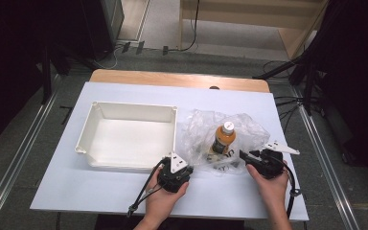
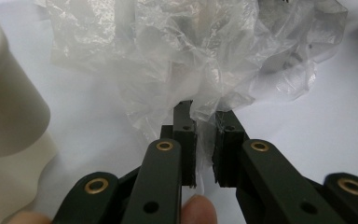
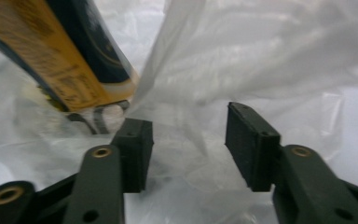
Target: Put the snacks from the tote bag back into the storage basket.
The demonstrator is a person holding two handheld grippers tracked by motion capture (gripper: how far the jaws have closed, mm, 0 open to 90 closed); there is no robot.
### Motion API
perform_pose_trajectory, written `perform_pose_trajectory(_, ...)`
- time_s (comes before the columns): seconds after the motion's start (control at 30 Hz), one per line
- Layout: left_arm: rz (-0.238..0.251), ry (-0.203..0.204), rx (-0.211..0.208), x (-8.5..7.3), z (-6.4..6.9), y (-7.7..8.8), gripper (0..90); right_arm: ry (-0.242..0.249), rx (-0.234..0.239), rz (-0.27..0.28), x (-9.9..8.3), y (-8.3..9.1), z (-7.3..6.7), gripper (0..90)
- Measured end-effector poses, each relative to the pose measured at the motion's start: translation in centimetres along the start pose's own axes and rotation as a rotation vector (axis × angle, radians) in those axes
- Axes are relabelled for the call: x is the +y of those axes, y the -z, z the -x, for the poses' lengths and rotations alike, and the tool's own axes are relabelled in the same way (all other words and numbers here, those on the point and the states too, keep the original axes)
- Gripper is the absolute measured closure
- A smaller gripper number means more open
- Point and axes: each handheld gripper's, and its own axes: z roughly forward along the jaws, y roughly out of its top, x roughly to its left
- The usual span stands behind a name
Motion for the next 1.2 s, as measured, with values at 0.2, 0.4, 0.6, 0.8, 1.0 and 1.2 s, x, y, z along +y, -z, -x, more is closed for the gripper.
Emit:
perform_pose_trajectory(0.2, -0.003, -0.005, -0.002, 0.0, 0.0, 0.0, 82.2, 0.007, -0.027, 0.059, 0.1, 2.2, -0.4, 32.6)
perform_pose_trajectory(0.4, -0.003, -0.006, -0.004, 0.0, 0.1, 0.0, 82.2, 0.031, -0.046, 0.14, 0.9, 3.6, -1.1, 24.2)
perform_pose_trajectory(0.6, 0.0, -0.007, -0.002, 0.0, 0.1, -0.1, 82.3, 0.042, -0.014, 0.239, 2.7, 5.7, -1.7, 20.0)
perform_pose_trajectory(0.8, -0.003, -0.004, -0.002, 0.0, 0.1, -0.1, 82.3, 0.048, -0.038, 0.322, 5.1, 7.1, -2.5, 19.9)
perform_pose_trajectory(1.0, -0.005, -0.006, 0.001, 0.0, 0.2, -0.1, 82.5, 0.017, -0.042, 0.386, 6.3, 6.8, -2.2, 41.0)
perform_pose_trajectory(1.2, -0.01, -0.017, 0.0, 0.0, 0.1, -0.1, 82.6, 0.061, -0.11, 0.29, 6.3, 3.3, -2.1, 84.8)
